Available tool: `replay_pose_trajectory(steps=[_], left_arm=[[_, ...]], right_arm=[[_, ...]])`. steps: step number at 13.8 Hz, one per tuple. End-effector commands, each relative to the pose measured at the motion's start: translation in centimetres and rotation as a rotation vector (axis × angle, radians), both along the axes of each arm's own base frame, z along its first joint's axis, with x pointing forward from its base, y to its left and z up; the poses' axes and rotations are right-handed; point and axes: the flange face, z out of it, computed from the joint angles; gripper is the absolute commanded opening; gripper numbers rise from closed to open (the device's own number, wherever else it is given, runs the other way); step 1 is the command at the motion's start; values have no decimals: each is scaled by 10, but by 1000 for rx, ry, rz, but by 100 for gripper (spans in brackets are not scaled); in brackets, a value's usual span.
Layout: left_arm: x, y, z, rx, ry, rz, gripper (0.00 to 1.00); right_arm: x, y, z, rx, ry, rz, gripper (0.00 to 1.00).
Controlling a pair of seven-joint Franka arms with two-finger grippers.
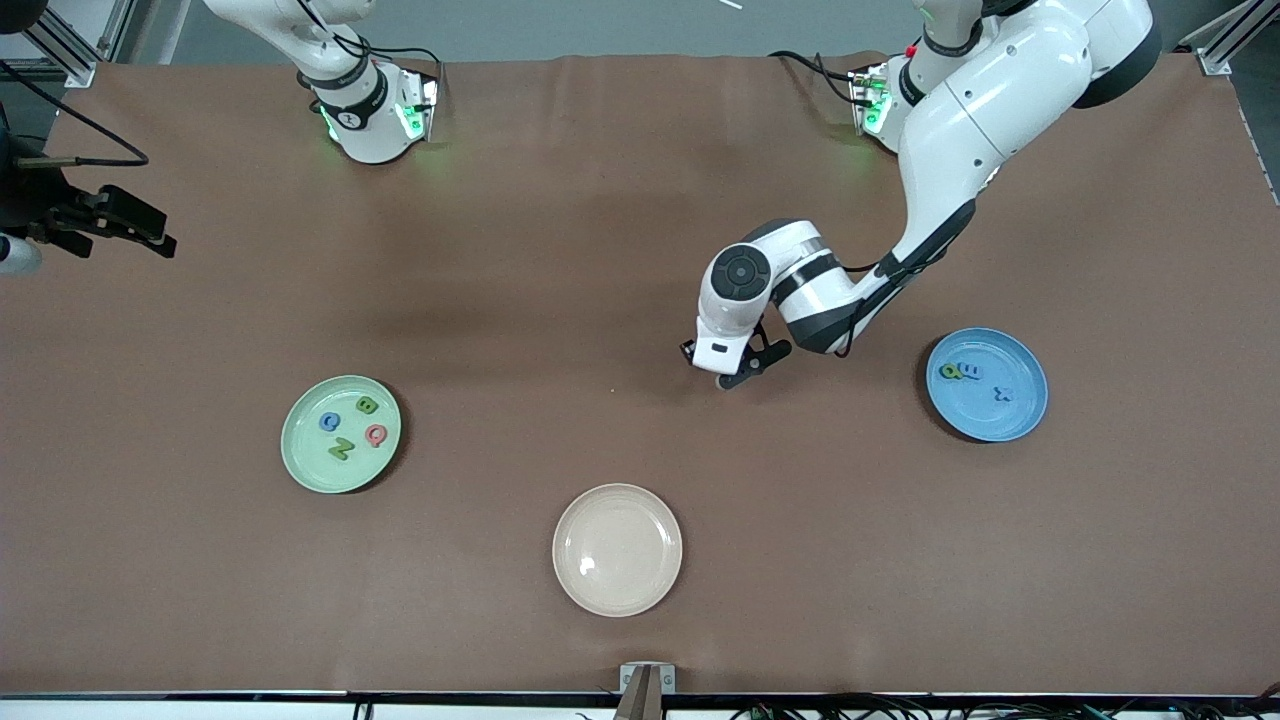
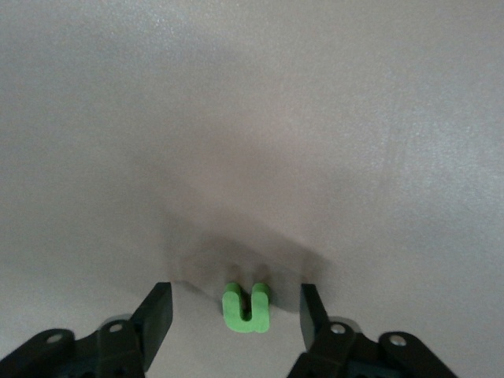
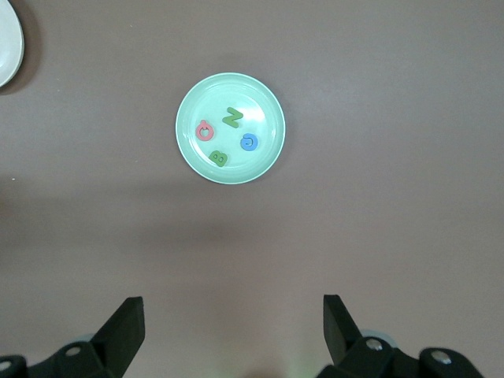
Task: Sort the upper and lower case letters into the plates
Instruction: 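Lower the left gripper and close it on the green u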
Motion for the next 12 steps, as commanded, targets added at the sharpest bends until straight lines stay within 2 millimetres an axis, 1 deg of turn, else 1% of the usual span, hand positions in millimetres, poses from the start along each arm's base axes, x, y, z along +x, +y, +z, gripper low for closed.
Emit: replay_pose_trajectory(steps=[1,6,8,10,12], left_arm=[[-1,-3,-1,-6,-6,14,68],[-2,-3,-3,-7,-1,16,54],[-3,-5,-3,-9,-1,14,50],[-6,-9,-2,-9,0,7,48],[-7,-9,-3,-8,1,7,45]], right_arm=[[-9,1,1,15,-5,6,100],[-9,1,2,15,-6,6,100],[-9,1,2,15,-6,6,100],[-9,1,2,15,-8,6,100],[-9,1,2,15,-12,6,100]])
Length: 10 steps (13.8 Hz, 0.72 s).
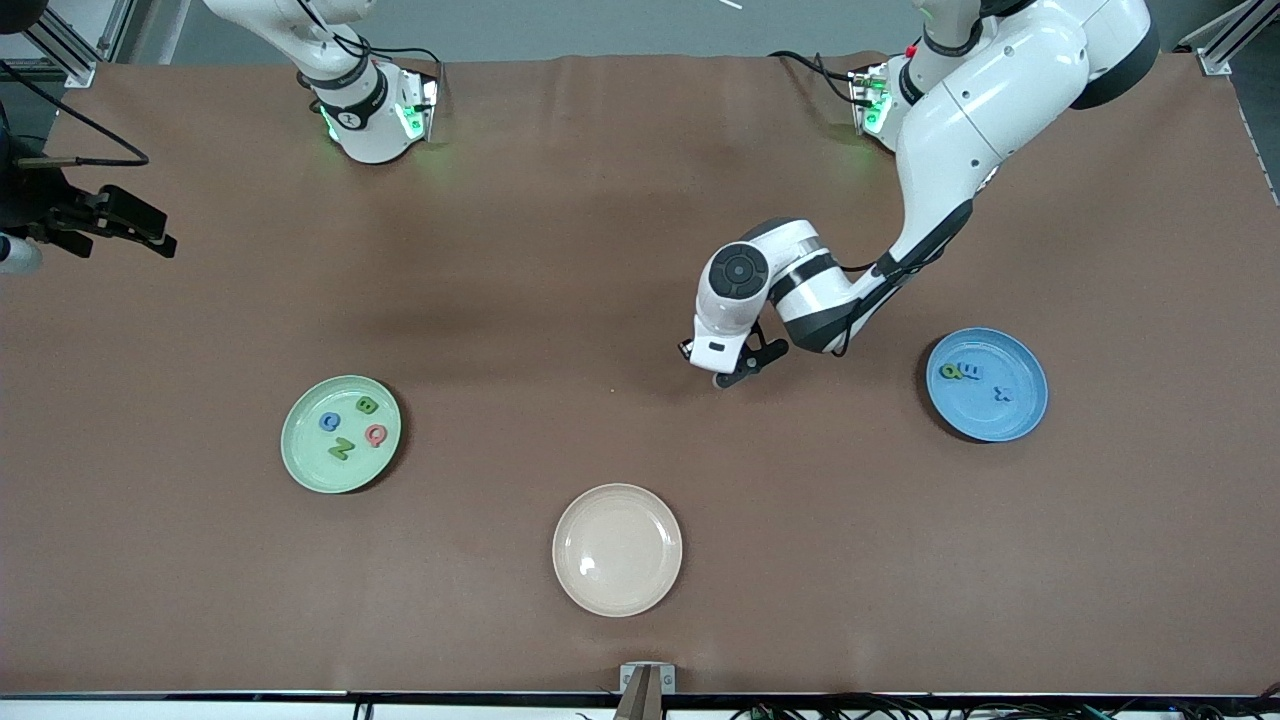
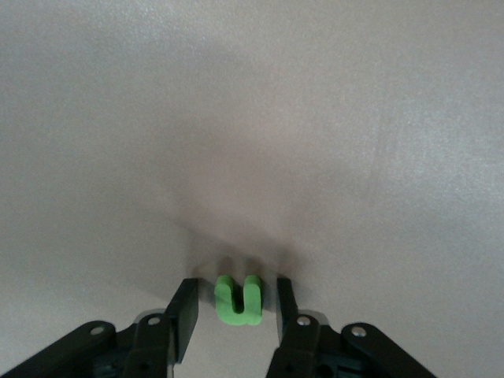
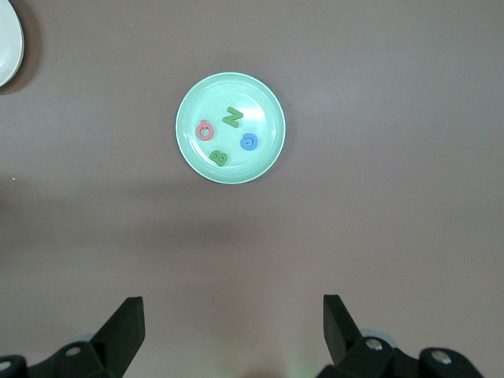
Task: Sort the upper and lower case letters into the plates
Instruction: 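Carry the green u with the left gripper to the blue plate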
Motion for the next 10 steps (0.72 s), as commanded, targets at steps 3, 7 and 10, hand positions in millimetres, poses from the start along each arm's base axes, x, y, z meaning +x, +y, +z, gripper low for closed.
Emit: replay_pose_trajectory(steps=[3,7,10], left_arm=[[-4,-5,-2,-2,2,12,33],[-13,-12,-4,4,-2,-15,19],[-13,-13,0,7,-14,-25,13]], right_arm=[[-9,1,2,15,-13,7,100],[-8,1,1,15,-10,7,100],[-8,0,2,15,-11,6,100]])
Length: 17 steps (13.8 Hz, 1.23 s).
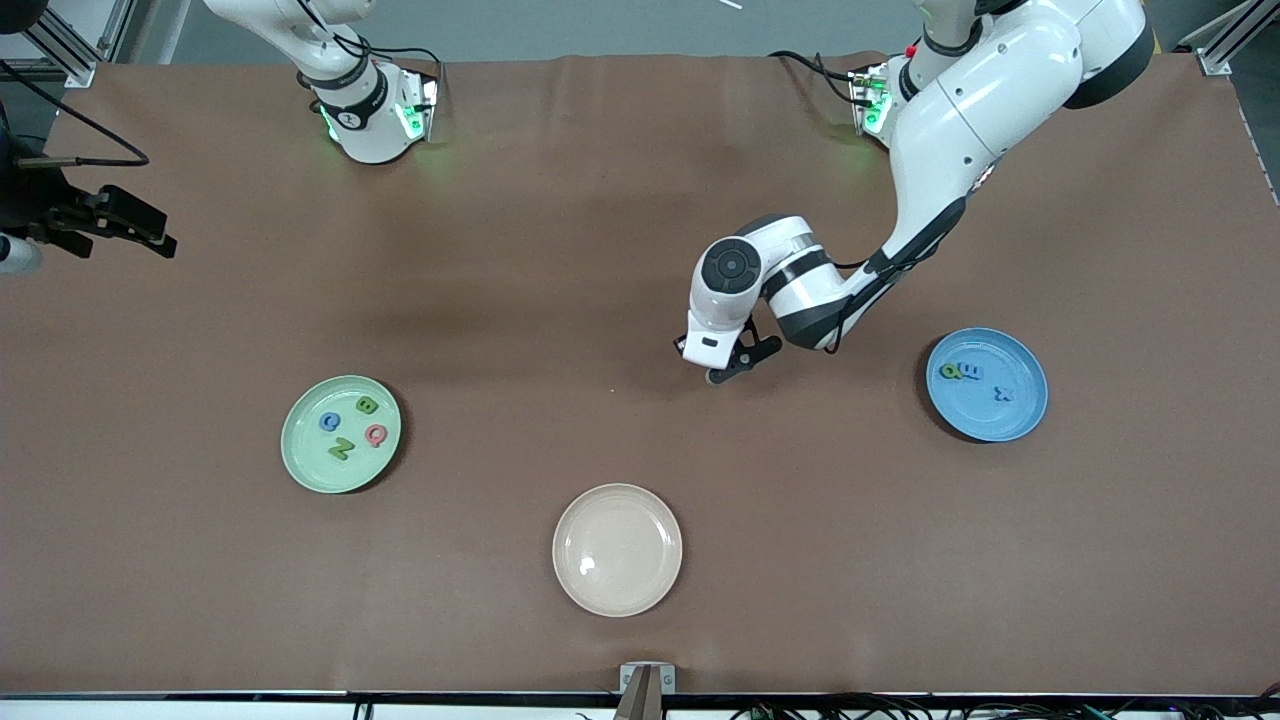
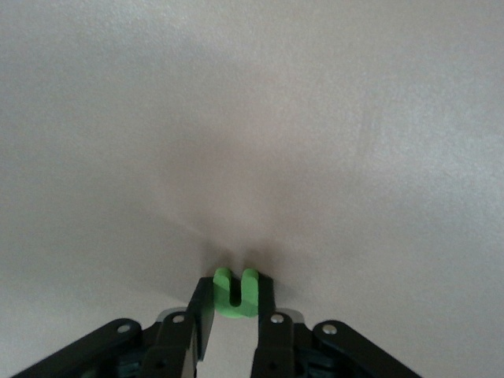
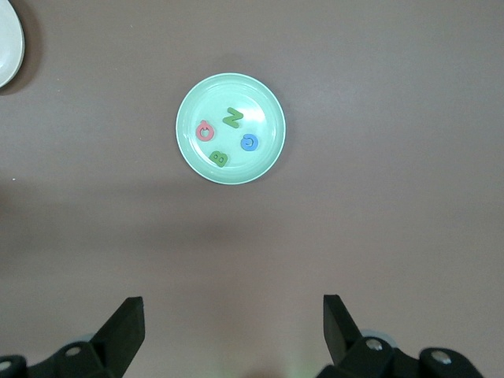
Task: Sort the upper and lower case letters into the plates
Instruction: 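Carry the green u with the left gripper to the blue plate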
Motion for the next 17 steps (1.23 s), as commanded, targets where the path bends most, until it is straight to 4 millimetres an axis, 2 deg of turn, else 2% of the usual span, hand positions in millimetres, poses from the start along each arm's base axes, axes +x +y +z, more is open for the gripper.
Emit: replay_pose_trajectory(steps=[1,3,4,6,8,11,13,17], left_arm=[[-5,-4,3,14,-15,-10,11],[0,-1,19,19,-35,-17,11],[-4,-5,32,32,-33,-35,11],[3,5,65,50,-16,-65,11],[28,48,109,11,23,-123,11],[53,139,151,-20,76,-253,11],[66,195,159,-39,90,-336,11],[95,313,151,-78,87,-493,12]], right_arm=[[-8,0,2,13,-10,5,100],[-8,0,2,13,-10,5,100],[-8,0,2,13,-11,5,100],[-8,-1,3,7,-14,5,100],[-8,-1,2,4,-13,7,100],[-8,-2,2,0,-11,7,100],[-8,-2,2,0,-11,7,100],[-9,0,1,1,-7,38,100]])
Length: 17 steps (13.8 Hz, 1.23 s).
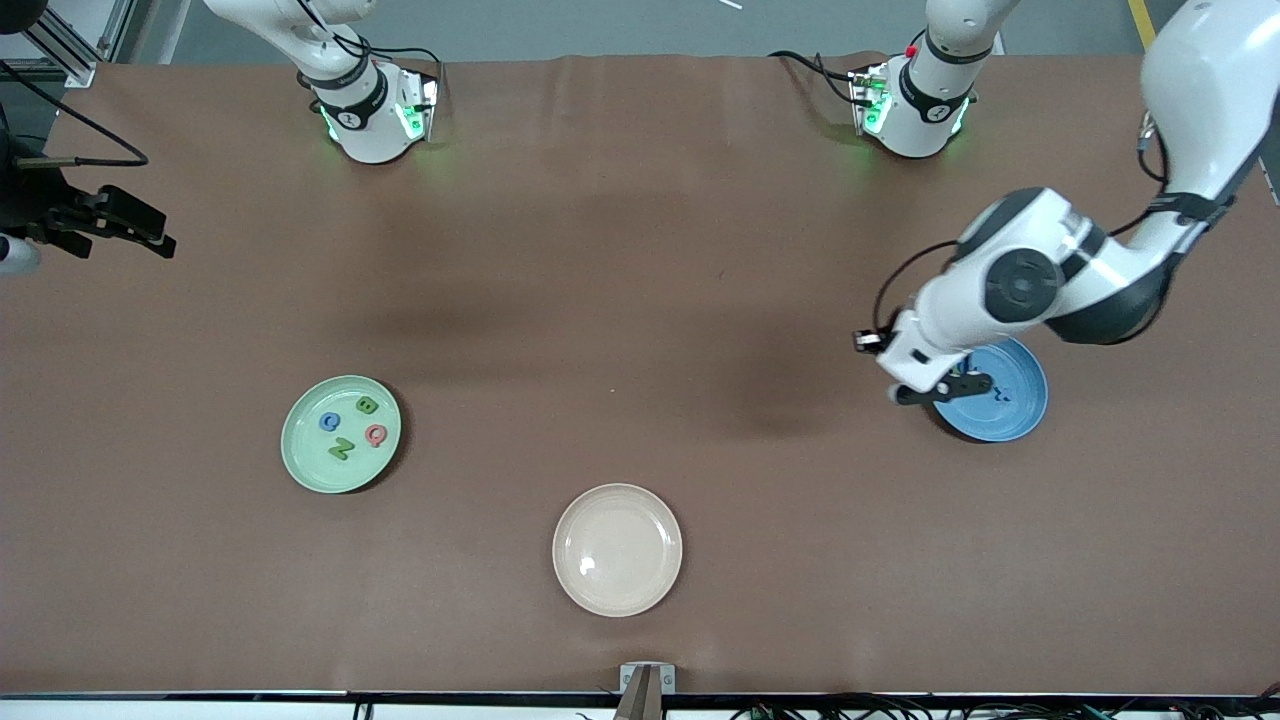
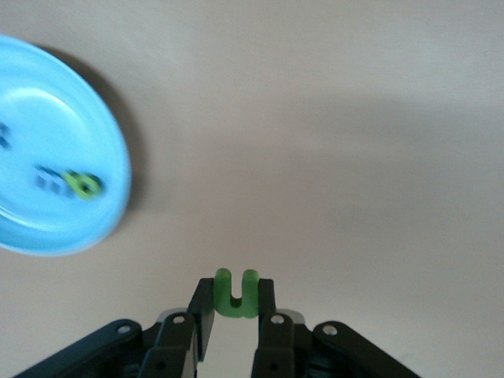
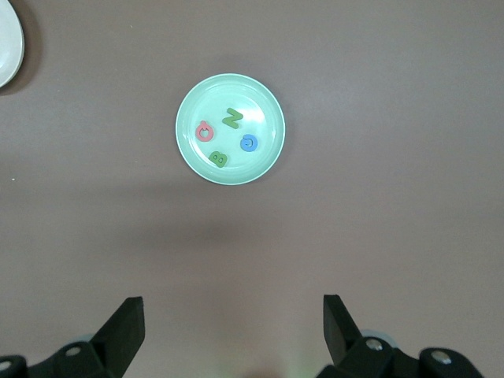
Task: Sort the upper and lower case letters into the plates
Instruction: 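Carry the green u with the left gripper to the blue plate, then lower the u into the blue plate and open the left gripper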
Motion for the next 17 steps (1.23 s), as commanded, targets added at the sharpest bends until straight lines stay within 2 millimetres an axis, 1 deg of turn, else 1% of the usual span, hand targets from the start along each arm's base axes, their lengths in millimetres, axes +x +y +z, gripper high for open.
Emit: replay_pose_trajectory(steps=[1,2,3,5,7,8,10,12,15,17], left_arm=[[2,60,-7,8,-20,-110,12],[1,79,-15,21,-32,-155,12],[1,94,-23,43,-52,-198,12],[-6,110,-46,86,-85,-291,12],[-16,114,-69,115,-120,-342,12],[-18,123,-81,131,-128,-357,12],[-21,134,-99,112,-154,-368,12],[-17,146,-111,89,-176,-375,12],[-6,145,-123,95,-193,-386,12],[-1,140,-127,93,-207,-381,12]], right_arm=[[-9,-1,1,2,-4,32,100],[-9,-1,1,2,-4,32,100],[-9,-1,1,2,-3,34,100],[-10,0,1,2,0,46,100],[-10,-1,1,3,1,51,100],[-10,-1,0,3,6,48,100],[-11,-2,0,5,9,45,100],[-11,-3,0,5,9,38,100],[-11,-2,0,6,9,37,100],[-11,-1,0,12,10,34,100]])
